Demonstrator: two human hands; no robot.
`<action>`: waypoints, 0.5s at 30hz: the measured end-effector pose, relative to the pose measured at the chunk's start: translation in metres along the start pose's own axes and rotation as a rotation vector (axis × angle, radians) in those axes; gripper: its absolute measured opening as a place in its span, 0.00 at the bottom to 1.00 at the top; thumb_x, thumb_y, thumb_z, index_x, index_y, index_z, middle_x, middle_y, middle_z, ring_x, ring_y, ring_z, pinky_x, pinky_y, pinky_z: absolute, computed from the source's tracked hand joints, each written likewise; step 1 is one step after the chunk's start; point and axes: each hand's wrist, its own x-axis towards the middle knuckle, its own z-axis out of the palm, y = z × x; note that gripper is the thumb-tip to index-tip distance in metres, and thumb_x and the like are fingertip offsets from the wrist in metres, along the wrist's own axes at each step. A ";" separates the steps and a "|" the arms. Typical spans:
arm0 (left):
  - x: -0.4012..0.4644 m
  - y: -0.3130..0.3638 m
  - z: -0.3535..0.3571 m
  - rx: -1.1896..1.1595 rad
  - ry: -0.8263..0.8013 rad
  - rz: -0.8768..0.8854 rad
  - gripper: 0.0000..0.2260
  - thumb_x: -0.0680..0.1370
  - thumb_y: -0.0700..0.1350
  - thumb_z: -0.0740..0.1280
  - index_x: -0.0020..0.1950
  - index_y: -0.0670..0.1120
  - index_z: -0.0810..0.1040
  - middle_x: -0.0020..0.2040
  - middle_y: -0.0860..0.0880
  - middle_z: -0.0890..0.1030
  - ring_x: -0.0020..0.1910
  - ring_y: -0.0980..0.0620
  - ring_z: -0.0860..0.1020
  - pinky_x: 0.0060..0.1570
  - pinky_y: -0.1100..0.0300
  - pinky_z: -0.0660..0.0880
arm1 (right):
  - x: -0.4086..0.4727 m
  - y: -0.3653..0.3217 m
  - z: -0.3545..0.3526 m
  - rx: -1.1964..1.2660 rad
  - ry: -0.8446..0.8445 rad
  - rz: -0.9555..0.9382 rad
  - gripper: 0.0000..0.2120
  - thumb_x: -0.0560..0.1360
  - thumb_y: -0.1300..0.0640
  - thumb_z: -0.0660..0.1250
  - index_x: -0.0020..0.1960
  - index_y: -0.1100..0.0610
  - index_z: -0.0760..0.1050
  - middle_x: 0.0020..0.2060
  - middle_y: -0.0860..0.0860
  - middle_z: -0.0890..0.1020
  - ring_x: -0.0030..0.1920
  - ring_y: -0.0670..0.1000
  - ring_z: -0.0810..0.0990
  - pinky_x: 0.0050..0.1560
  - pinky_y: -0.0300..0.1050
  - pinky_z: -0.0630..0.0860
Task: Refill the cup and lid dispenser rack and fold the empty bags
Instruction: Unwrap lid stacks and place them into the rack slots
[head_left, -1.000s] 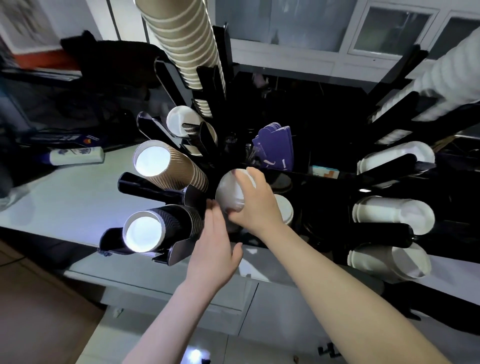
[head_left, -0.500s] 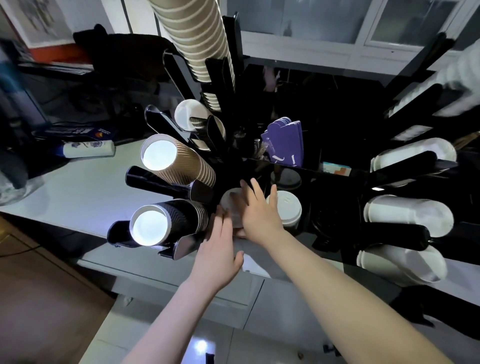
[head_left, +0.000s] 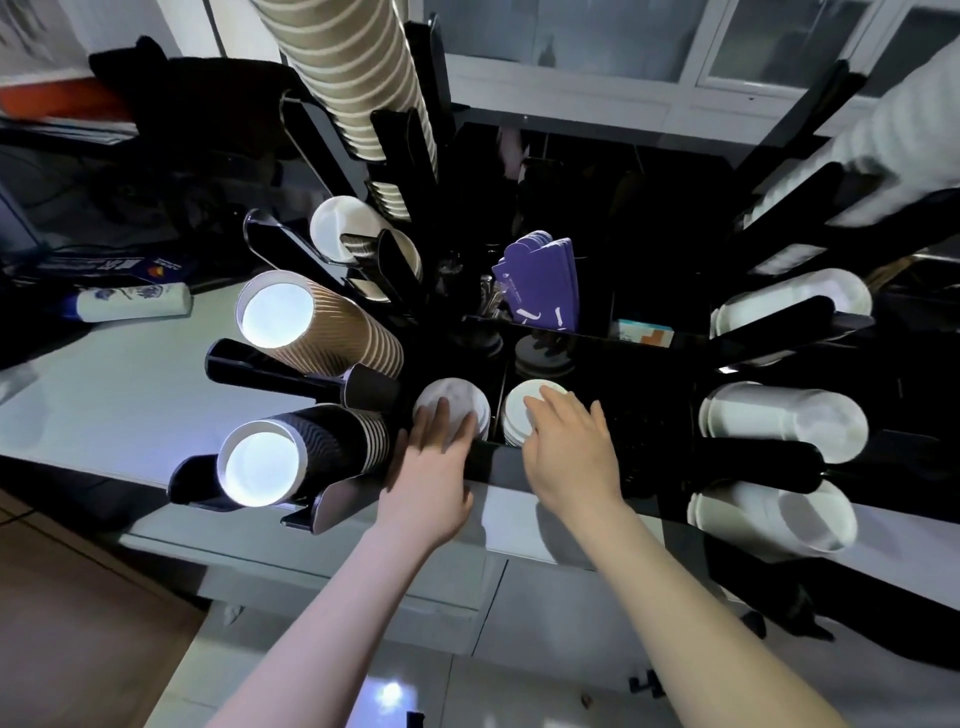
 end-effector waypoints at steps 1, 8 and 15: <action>0.001 0.000 0.001 0.007 -0.008 -0.005 0.36 0.77 0.48 0.63 0.78 0.52 0.44 0.79 0.46 0.38 0.77 0.43 0.39 0.74 0.46 0.44 | -0.001 0.002 0.001 -0.030 -0.029 0.000 0.22 0.78 0.55 0.55 0.72 0.54 0.65 0.73 0.51 0.65 0.73 0.55 0.59 0.74 0.58 0.47; 0.004 0.006 0.005 0.063 -0.020 -0.021 0.37 0.78 0.50 0.62 0.78 0.52 0.41 0.79 0.45 0.40 0.77 0.42 0.40 0.74 0.45 0.44 | -0.001 0.001 0.004 -0.091 -0.194 0.056 0.22 0.80 0.50 0.52 0.74 0.44 0.59 0.76 0.47 0.58 0.76 0.56 0.50 0.70 0.70 0.43; 0.001 0.008 -0.003 0.006 -0.002 -0.024 0.36 0.77 0.50 0.62 0.78 0.53 0.44 0.79 0.46 0.42 0.77 0.43 0.41 0.74 0.45 0.46 | 0.004 -0.004 -0.010 -0.070 -0.202 0.079 0.18 0.77 0.54 0.54 0.66 0.45 0.71 0.70 0.47 0.68 0.72 0.57 0.58 0.69 0.71 0.40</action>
